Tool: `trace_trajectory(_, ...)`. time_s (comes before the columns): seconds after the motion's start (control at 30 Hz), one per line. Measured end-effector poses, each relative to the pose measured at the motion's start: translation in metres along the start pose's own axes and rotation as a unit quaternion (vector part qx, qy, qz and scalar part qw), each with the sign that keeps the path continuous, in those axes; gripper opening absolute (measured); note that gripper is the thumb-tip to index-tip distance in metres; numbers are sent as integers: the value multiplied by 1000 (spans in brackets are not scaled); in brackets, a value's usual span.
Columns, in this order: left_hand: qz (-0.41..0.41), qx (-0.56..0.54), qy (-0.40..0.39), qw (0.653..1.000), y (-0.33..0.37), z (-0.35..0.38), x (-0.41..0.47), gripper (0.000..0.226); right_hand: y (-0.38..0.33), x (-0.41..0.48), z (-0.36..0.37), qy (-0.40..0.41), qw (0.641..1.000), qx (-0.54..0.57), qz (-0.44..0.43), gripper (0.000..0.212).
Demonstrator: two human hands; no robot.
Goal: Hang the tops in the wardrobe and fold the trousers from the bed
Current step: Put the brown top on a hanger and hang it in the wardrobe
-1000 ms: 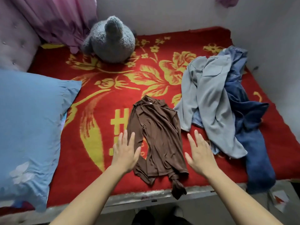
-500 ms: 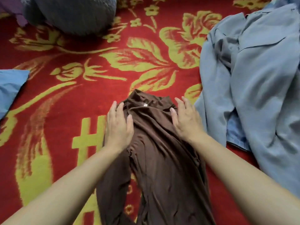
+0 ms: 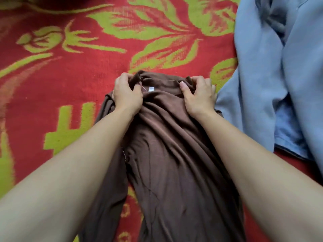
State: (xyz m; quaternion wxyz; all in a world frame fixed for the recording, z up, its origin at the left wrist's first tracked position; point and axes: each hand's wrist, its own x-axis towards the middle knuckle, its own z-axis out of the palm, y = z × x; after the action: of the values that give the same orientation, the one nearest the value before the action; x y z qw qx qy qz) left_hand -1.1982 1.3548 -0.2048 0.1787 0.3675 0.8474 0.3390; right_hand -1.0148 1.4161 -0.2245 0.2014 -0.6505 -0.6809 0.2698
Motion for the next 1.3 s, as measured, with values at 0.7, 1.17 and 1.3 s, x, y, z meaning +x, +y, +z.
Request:
trace_trajectory(0.7,-85,-222,-50,970,148,-349,-236,8,-201,-243,-293,-117,985,99,-83,39)
trace_trajectory(1.17,0,-328,50,943,206,-551,-357,32,-353,-386,-444,-301,912,217,-173,31)
trace_trajectory(1.3,-17,-347,80,934,202,-574,-404,39,-366,-413,-449,-420,871,132,-218,30)
